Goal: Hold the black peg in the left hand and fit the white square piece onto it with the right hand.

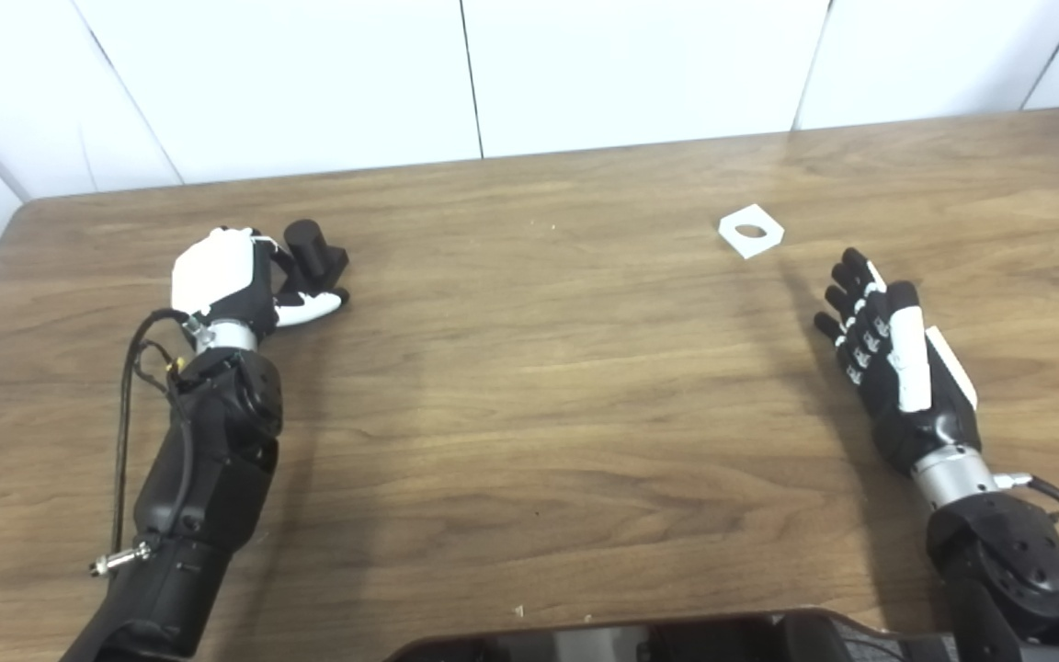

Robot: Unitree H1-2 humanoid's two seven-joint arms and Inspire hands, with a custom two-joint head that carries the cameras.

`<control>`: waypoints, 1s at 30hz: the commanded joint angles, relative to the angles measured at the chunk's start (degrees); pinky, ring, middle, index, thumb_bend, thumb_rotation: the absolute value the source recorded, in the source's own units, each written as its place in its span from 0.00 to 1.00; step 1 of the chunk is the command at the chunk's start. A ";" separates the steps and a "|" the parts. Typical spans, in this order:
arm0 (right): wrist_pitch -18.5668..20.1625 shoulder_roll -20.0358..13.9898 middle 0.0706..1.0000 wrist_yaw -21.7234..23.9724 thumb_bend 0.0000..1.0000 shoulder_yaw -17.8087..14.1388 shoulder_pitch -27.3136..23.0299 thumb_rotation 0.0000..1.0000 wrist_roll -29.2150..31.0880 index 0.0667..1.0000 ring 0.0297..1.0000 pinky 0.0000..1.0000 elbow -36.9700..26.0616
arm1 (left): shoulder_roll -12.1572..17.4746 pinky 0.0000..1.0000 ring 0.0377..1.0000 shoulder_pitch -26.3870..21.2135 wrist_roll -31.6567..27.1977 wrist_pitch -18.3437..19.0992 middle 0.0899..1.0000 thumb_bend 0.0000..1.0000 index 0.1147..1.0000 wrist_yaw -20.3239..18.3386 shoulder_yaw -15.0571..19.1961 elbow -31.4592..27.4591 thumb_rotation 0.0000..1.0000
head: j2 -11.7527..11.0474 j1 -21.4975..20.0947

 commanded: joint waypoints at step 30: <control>-1.57 -1.68 1.00 0.36 0.62 -0.98 -1.69 1.00 0.77 1.00 1.00 1.00 -1.22 | 0.75 1.00 1.00 -1.32 -5.55 -0.98 0.91 0.64 0.40 5.24 -0.10 -0.95 0.22 | -0.30 0.21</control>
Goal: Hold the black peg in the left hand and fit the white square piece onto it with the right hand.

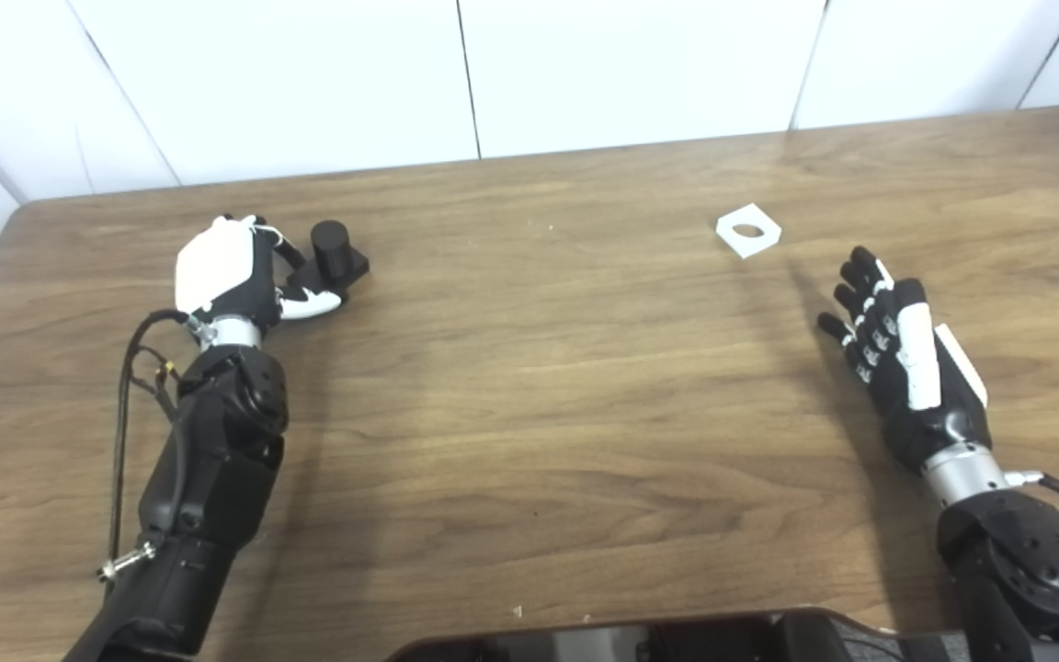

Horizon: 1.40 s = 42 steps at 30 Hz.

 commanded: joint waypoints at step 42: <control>0.75 -1.39 1.00 0.89 0.65 -0.17 -1.97 1.00 0.17 1.00 1.00 1.00 -2.41 | -0.92 1.00 1.00 13.68 -2.12 -6.75 0.95 0.56 0.50 -5.79 -7.83 -24.73 0.32 | 0.40 -1.31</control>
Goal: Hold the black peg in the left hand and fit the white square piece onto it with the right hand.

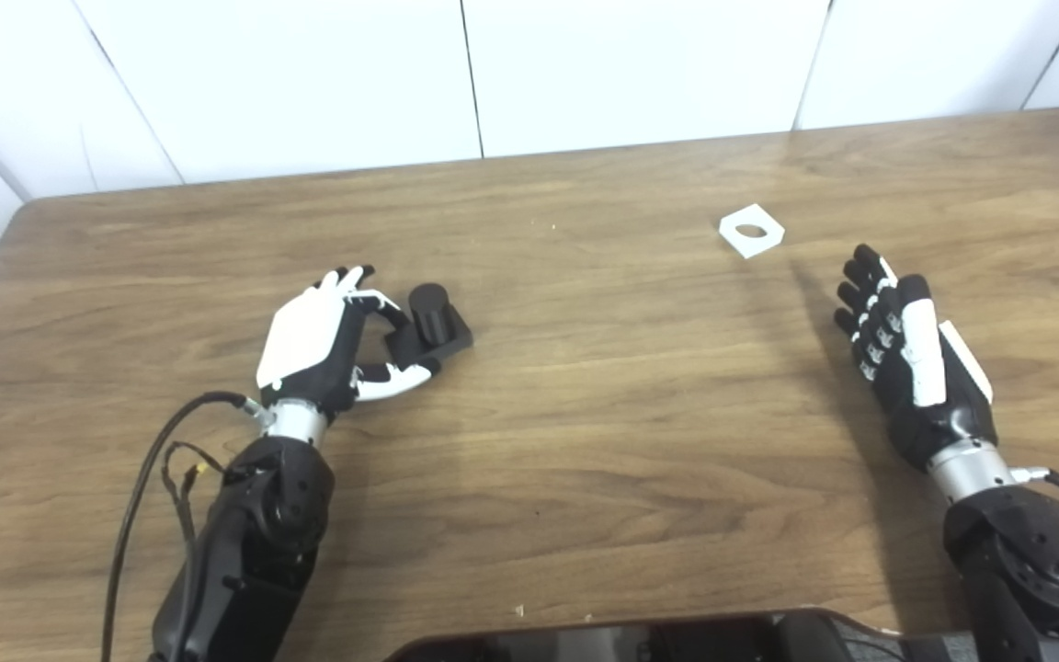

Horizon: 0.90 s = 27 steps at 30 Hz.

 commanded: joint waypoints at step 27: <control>-0.23 -1.15 1.00 0.80 0.62 0.85 -1.87 1.00 -1.60 1.00 1.00 1.00 -2.31 | -4.42 1.00 1.00 7.96 4.30 -6.88 0.95 0.55 0.49 -4.56 -7.42 -10.49 0.29 | 0.28 -1.12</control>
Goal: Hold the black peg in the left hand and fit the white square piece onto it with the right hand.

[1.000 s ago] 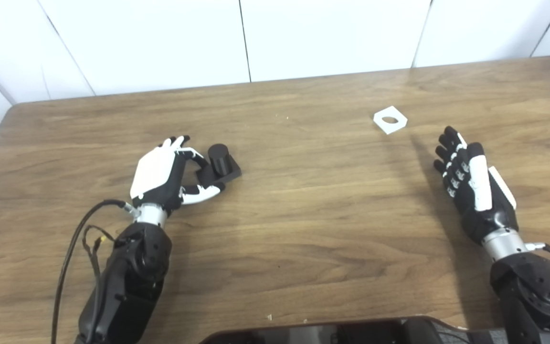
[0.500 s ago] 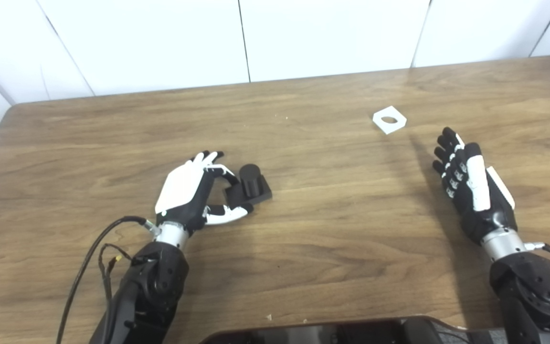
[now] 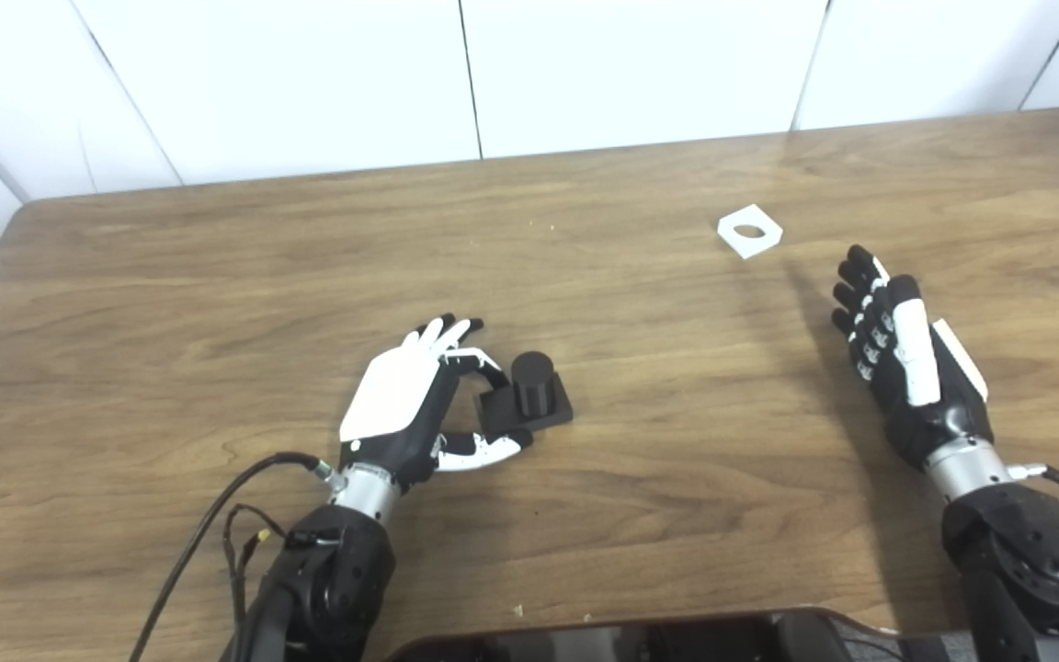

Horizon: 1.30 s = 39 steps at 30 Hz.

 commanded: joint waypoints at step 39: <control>3.27 -7.94 0.94 1.84 0.81 5.96 -14.84 0.30 -16.97 0.86 0.96 0.94 -5.47 | -1.80 1.00 1.00 0.81 3.12 -2.84 0.95 0.56 0.50 -1.48 -0.82 -0.47 0.34 | -1.13 -0.41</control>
